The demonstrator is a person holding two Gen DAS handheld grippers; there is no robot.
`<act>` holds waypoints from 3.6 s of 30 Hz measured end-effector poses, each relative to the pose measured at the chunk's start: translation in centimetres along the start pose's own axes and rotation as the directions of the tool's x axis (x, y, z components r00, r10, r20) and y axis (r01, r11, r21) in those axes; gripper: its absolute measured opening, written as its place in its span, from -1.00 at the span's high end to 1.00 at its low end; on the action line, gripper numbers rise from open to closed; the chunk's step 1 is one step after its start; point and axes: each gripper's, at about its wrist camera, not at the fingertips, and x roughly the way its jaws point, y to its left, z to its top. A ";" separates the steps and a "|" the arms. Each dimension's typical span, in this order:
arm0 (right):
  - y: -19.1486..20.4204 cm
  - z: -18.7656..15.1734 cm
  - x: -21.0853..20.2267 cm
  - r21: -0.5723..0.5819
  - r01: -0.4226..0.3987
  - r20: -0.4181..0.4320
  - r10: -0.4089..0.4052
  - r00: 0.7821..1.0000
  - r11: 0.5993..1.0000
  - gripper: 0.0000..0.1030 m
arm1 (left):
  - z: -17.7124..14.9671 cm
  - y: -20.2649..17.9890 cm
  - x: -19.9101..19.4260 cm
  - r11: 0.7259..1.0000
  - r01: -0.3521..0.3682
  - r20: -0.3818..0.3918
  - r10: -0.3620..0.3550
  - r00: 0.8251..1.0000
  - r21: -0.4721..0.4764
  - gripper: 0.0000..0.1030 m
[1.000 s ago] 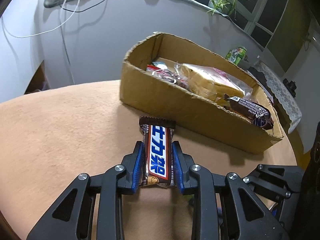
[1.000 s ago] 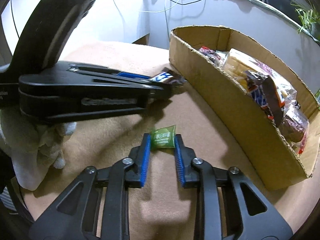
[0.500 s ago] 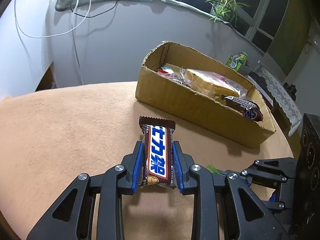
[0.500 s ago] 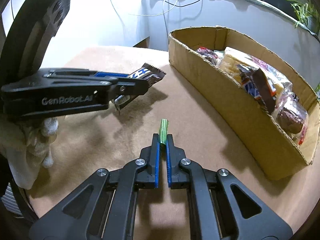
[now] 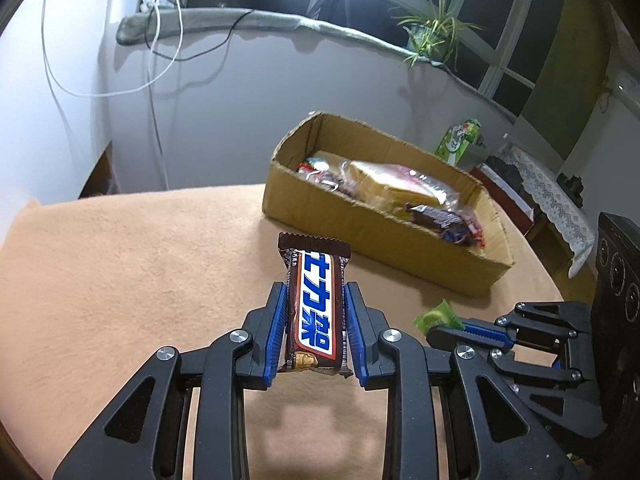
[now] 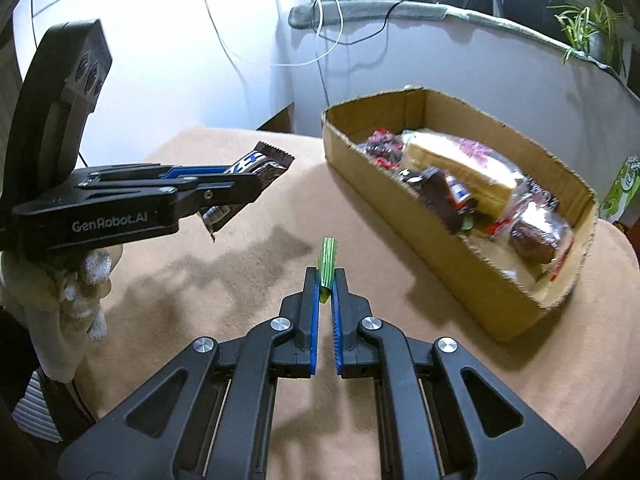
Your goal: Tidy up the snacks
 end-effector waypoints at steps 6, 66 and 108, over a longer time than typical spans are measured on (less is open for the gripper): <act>-0.3 0.5 -2.2 0.007 0.012 0.042 -0.012 0.999 1.000 0.89 | 0.2 -1.9 -1.8 0.999 -0.001 0.047 -0.001 0.999 0.037 0.48; -16.1 7.7 1.3 0.145 0.123 0.060 -0.133 0.989 0.982 0.89 | 10.1 -4.8 7.8 0.993 -0.030 0.034 0.026 0.999 0.116 0.48; -11.9 6.3 -2.6 0.075 0.247 0.061 -0.252 0.966 0.966 -0.83 | 8.3 -5.0 4.7 0.994 -0.066 0.039 0.062 0.997 0.092 -0.28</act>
